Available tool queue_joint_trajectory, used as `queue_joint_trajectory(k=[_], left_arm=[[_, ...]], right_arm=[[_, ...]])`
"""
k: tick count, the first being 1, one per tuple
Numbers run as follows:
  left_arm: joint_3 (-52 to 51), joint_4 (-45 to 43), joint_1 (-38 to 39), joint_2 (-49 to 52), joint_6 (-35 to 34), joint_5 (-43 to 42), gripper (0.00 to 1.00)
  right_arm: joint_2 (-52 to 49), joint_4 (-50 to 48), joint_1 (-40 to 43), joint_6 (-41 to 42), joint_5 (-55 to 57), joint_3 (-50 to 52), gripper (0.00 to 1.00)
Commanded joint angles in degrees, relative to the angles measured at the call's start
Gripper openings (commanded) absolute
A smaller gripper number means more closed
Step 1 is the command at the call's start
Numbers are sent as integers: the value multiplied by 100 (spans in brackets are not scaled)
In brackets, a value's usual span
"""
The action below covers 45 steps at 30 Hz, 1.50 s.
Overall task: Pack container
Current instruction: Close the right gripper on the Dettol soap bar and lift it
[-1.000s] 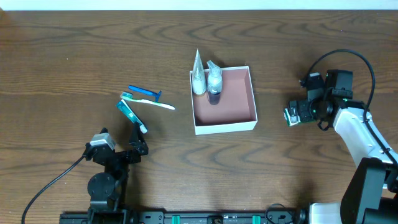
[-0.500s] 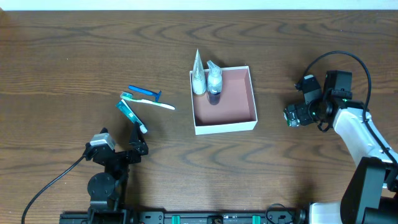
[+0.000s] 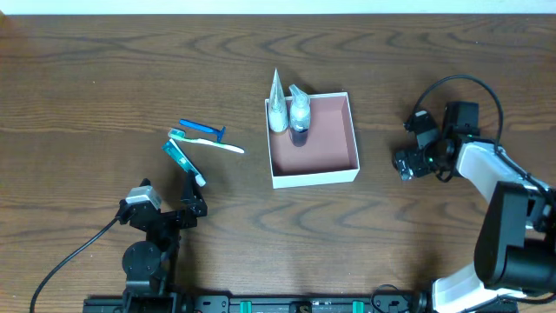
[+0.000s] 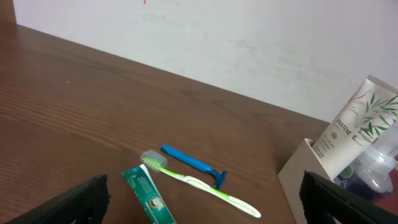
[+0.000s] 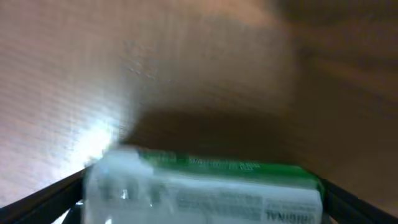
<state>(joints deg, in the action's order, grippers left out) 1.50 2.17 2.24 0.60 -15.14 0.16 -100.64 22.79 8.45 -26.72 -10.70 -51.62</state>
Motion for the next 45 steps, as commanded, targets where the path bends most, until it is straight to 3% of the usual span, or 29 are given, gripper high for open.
queue_joint_trajectory(k=[1, 12, 24, 30, 45], left_arm=[[-127, 205, -35, -31, 50, 66, 98], [-127, 203, -35, -31, 50, 66, 98], [-127, 205, -35, -31, 50, 63, 98], [-127, 203, -35, -31, 50, 63, 98], [-127, 205, -35, -31, 50, 66, 98]], right_arm=[[-293, 2, 24, 111, -120, 74, 99], [-343, 251, 22, 1338, -160, 74, 99], [-341, 459, 22, 1453, -160, 74, 99], [-341, 881, 22, 1974, -157, 74, 99], [-341, 1434, 13, 2330, -160, 74, 93]])
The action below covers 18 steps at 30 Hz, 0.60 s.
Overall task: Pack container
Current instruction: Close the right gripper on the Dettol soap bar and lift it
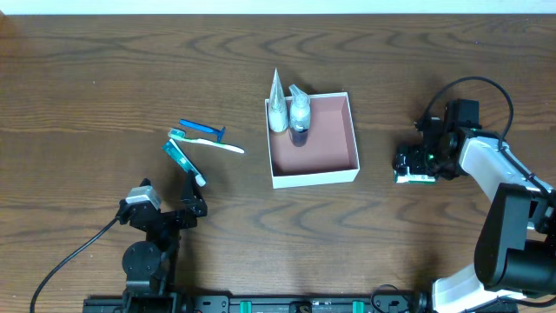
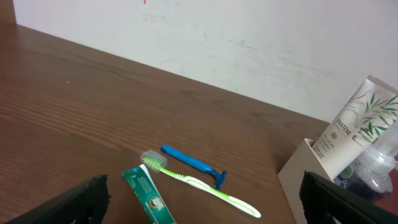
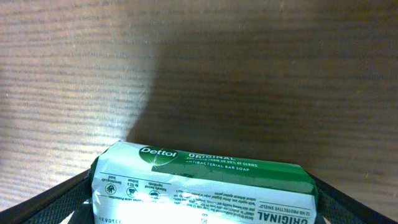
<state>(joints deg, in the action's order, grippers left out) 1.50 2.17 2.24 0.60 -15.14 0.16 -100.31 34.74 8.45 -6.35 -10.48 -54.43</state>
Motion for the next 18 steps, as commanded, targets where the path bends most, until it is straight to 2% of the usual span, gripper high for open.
queue_joint_trajectory(k=[1, 6, 13, 18], left_arm=[[-127, 205, -35, -31, 50, 63, 98], [-127, 205, -35, -31, 50, 66, 98], [-127, 203, -35, -31, 50, 63, 98], [-127, 205, -35, -31, 50, 63, 98]], right_arm=[[-374, 260, 13, 291, -181, 356, 93], [-374, 345, 13, 293, -181, 356, 91], [-374, 424, 13, 315, -179, 352, 80], [-374, 337, 13, 310, -179, 271, 79]])
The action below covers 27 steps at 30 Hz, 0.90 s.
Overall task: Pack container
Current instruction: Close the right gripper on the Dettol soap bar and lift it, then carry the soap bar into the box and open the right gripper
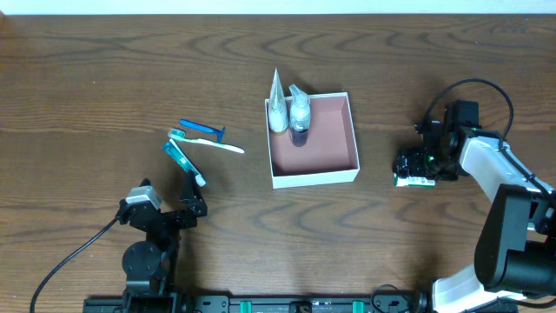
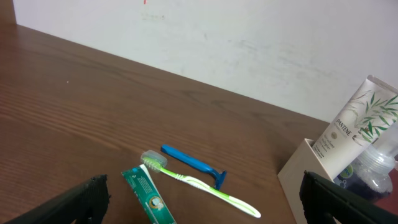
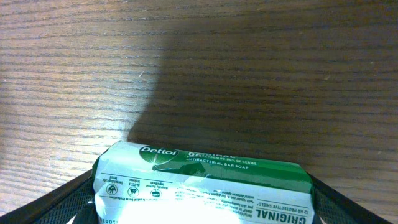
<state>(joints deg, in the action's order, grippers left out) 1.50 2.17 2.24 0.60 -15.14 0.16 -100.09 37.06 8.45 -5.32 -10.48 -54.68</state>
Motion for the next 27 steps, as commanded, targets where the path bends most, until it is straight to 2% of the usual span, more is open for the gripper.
queue_joint_trajectory(k=[1, 13, 22, 27], left_arm=[[-127, 205, -35, -31, 50, 63, 98], [-127, 205, -35, -31, 50, 66, 98], [-127, 205, -35, -31, 50, 63, 98], [-127, 205, -35, -31, 50, 63, 98]], right_arm=[[-396, 103, 13, 208, -179, 225, 80], [-393, 761, -33, 184, -772, -1438, 80], [-363, 894, -337, 188, -2063, -2527, 82], [-363, 540, -636, 321, -3093, -2820, 82]])
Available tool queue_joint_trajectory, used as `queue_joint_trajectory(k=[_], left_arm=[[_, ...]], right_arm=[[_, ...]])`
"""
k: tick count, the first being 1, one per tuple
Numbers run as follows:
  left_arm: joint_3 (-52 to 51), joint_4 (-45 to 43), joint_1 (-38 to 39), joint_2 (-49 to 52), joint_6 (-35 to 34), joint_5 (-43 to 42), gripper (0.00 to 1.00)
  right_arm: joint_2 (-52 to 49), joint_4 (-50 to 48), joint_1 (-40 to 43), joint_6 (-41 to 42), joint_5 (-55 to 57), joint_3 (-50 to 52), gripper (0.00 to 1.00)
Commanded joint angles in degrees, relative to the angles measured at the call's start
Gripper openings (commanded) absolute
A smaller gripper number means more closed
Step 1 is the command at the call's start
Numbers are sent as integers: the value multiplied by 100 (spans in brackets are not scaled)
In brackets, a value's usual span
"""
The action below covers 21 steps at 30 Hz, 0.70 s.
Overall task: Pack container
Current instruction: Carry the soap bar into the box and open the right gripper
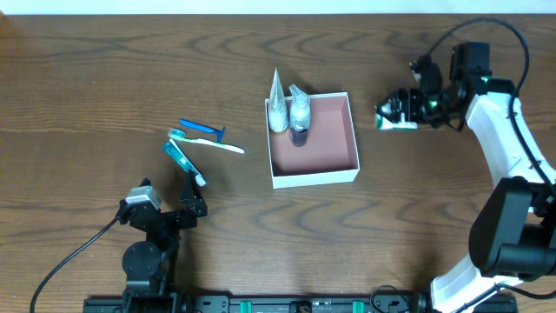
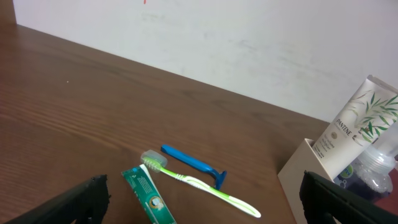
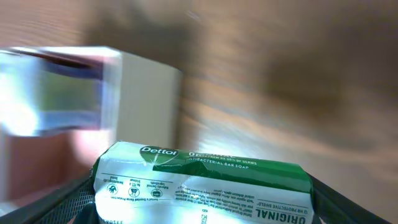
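A white box with a pink floor stands mid-table, with a Pantene tube and a small bottle at its far-left corner. My right gripper is shut on a green and white Dettol soap bar, held above the table just right of the box's far right corner. The box wall shows blurred ahead in the right wrist view. My left gripper rests open near the front left edge. Before it lie a green toothpaste tube, a green toothbrush and a blue razor.
The box's near half has bare pink floor. Bare wooden table lies right of the box. A cable trails from the left arm's base at the front edge.
My right gripper has risen with the soap bar off the table at the right and moved left and farther back, close to the box's far right corner. The left arm is unchanged.
First my right gripper was over the soap bar at the right of the table. Then the bar sat between its fingers on the table, and stayed so. Now the bar is lifted and held near the box. The left side items have not moved.
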<state>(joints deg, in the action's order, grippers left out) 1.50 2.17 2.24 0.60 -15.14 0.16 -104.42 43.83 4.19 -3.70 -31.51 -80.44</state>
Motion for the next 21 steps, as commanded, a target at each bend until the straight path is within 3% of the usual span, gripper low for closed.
queue_joint_trajectory(k=[1, 10, 17, 21], left_arm=[[-127, 205, -35, -31, 50, 63, 98], [-127, 205, -35, -31, 50, 63, 98], [-127, 205, -35, -31, 50, 63, 98], [-127, 205, -35, -31, 50, 66, 98]], right_arm=[[70, -297, -299, 282, -1099, -264, 82], [70, -1423, -1246, 1150, -898, -278, 82], [63, -1069, -1735, 1248, 334, -273, 83], [57, -1010, -1775, 1248, 485, -273, 82]])
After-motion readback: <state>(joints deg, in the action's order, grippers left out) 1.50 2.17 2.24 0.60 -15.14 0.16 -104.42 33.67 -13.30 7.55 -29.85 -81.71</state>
